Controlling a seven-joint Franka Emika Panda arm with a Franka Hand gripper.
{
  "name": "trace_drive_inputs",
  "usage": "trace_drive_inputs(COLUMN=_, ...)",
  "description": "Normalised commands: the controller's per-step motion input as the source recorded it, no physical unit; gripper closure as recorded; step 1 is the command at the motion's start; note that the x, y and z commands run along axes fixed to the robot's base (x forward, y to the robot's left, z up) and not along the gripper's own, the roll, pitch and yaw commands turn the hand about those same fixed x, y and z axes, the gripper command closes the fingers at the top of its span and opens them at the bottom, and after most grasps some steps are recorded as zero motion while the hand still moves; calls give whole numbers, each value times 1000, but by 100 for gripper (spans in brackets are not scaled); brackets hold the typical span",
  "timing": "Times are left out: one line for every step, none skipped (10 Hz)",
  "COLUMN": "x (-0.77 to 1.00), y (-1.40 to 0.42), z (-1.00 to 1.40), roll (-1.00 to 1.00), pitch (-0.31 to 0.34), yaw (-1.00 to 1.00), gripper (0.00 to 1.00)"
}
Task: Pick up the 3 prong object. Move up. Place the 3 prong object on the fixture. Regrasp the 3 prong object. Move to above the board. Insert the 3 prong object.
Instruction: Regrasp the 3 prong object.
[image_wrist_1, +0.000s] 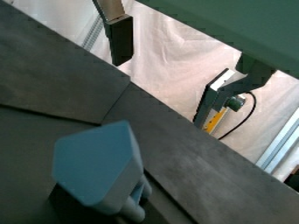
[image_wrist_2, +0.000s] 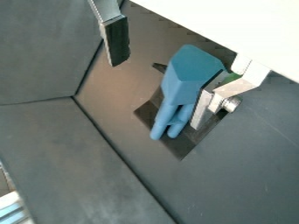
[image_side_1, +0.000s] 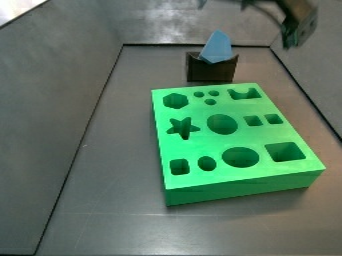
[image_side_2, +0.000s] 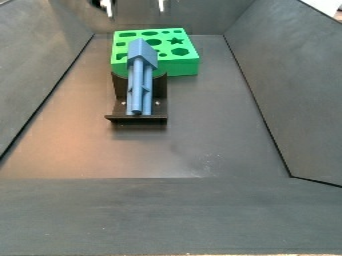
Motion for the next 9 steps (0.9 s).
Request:
trace_drive_inputs(x=87, y=28, z=-1000, roll=77, pitch=-92, yaw=70, gripper=0)
trace_drive_inputs(x=98, y=24, z=-1000, roll=79, pitch=-90, yaw=37, gripper=0)
trace_drive_inputs(x=112, y=20, z=-1000, roll=75, pitch=-80, yaw=10, gripper=0)
trace_drive_inputs(x=123, y=13, z=-1000, roll=75, pitch=-65, yaw=-6, gripper=0)
trace_drive_inputs(x=116, y=8, z=-896, roll=76, pitch=-52, yaw=-14, gripper=0)
trace_drive_inputs(x=104, y=1, z=-678, roll=79, pitch=-28, yaw=-19, gripper=0)
trace_drive_inputs(x=96, y=-1, z=-519, roll=81, pitch=-9, yaw=-18, gripper=0)
trace_drive_inputs(x=87, y=-4, z=-315, roll=77, pitch=11, yaw=-10, gripper=0)
trace_drive_inputs(x=85, y=-5, z=-217, roll=78, pitch=20, yaw=-2, gripper=0)
